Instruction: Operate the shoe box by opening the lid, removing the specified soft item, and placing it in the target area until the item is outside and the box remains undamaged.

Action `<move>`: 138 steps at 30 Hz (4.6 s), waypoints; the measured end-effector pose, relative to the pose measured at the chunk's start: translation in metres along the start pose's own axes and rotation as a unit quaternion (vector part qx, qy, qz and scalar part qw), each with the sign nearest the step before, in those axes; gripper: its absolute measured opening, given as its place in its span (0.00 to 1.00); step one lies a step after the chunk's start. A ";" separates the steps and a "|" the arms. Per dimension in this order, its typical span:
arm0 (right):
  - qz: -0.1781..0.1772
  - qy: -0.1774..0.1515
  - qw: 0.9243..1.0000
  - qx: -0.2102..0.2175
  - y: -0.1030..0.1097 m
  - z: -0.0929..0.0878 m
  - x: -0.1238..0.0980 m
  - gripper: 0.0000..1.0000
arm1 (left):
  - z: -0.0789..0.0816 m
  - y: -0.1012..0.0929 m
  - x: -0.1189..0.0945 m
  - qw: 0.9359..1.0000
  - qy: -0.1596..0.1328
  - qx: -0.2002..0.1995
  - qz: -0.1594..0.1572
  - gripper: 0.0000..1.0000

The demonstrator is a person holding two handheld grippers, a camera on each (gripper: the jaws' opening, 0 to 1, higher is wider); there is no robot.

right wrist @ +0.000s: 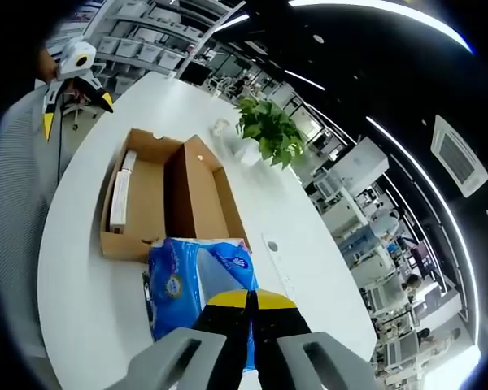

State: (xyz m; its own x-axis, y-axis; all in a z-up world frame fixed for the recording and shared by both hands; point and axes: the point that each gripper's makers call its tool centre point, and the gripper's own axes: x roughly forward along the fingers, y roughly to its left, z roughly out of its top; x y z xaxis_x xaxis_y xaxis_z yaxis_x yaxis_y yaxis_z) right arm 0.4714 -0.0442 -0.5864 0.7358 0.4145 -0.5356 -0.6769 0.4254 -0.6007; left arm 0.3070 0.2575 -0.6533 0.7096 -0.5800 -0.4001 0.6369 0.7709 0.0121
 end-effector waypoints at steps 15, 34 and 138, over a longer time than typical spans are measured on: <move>-0.014 0.042 0.999 0.029 -0.005 -0.053 -0.015 0.00 | -0.001 -0.003 0.001 1.000 0.005 0.009 -0.005 0.99; -0.027 0.093 0.994 0.058 -0.001 -0.111 -0.029 0.00 | -0.002 -0.004 0.002 1.000 0.008 0.009 -0.008 0.99; -0.090 0.232 0.873 0.419 0.081 -0.238 -0.027 0.64 | -0.007 -0.012 0.005 0.999 0.018 0.005 -0.033 0.93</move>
State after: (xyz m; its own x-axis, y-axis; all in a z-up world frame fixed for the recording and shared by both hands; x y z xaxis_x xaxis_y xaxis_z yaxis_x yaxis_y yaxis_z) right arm 0.4014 -0.2126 -0.7624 0.6300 -0.0081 -0.7765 -0.1833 0.9701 -0.1588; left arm 0.3010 0.2474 -0.6622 0.6542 -0.6200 -0.4331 0.6857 0.7279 -0.0063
